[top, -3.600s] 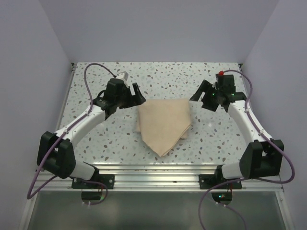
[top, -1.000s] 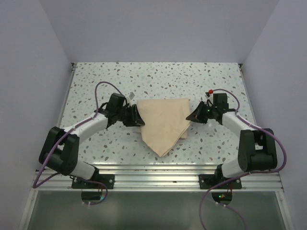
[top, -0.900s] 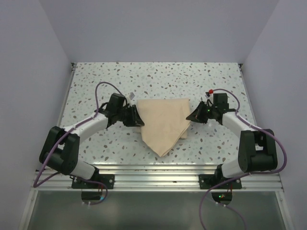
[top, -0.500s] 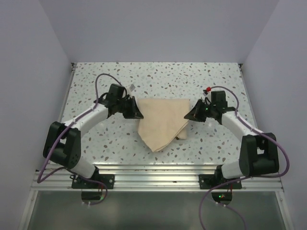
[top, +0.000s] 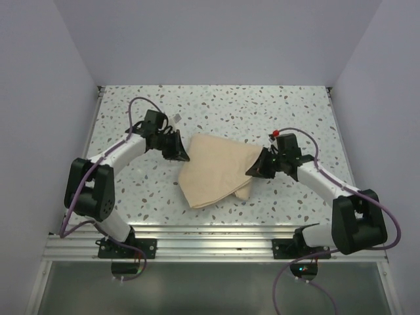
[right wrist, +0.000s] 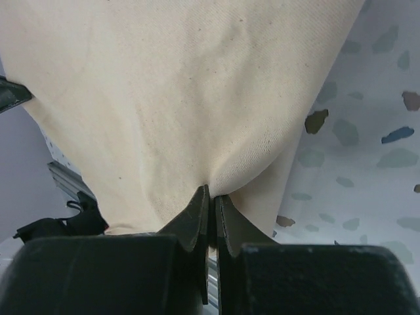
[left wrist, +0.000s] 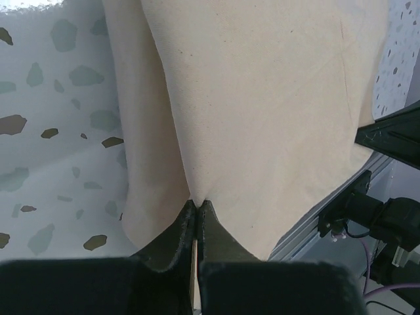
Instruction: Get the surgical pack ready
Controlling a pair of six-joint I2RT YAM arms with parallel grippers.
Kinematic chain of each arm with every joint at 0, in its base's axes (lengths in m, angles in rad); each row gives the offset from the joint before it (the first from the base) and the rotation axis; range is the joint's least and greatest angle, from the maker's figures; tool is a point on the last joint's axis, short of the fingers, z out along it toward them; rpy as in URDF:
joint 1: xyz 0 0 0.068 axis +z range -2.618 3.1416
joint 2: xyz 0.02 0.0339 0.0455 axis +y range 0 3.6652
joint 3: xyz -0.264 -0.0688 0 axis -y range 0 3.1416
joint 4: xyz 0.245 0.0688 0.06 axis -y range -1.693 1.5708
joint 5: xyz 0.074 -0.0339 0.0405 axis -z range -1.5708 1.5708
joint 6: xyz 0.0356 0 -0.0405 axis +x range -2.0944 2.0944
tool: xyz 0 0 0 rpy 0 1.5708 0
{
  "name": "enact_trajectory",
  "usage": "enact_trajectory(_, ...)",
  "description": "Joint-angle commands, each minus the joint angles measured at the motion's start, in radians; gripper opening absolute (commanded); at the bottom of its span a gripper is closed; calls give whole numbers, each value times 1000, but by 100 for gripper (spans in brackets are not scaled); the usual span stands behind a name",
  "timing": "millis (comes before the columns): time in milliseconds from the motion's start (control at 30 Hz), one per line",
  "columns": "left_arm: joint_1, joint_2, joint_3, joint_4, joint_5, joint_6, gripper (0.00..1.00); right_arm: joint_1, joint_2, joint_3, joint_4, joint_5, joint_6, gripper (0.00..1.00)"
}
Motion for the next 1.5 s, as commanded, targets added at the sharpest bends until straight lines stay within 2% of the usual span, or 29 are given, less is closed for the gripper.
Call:
enact_trajectory(0,9,-9,-47,-27,7,57,0,13,-39,-82,-20,28,50,0)
enact_trajectory(367,9,-15,-187,21,-118,100,0,59,31,-156,-20,147,57,0)
enact_trajectory(633,7,-29,-236,74,-107,88,0,59,40,-130,-78,207,10,11)
enact_trajectory(700,7,-49,-271,97,-102,79,0,59,48,-112,-92,230,-5,21)
enact_trajectory(767,4,-73,-306,111,-101,64,0,61,46,-102,-107,238,-15,36)
enact_trajectory(833,-1,-96,-328,136,-113,47,0,61,33,-102,-115,246,-18,45)
enact_trajectory(867,-4,-116,-345,142,-116,42,0,61,28,-101,-118,252,-18,56)
enact_trajectory(933,-8,-133,-357,156,-128,31,0,59,19,-99,-124,256,-27,62)
enact_trajectory(1167,-45,-150,-403,197,-144,13,0,67,92,-95,-70,204,-47,58)
enact_trajectory(1267,-53,-168,-440,225,-170,-2,0,71,123,-78,-72,227,-61,47)
enact_trajectory(1367,-54,-176,-483,252,-168,-21,0,73,166,-43,-70,226,-81,44)
enact_trajectory(1467,-57,-210,-518,281,-200,-45,0,48,240,6,-52,203,-107,30)
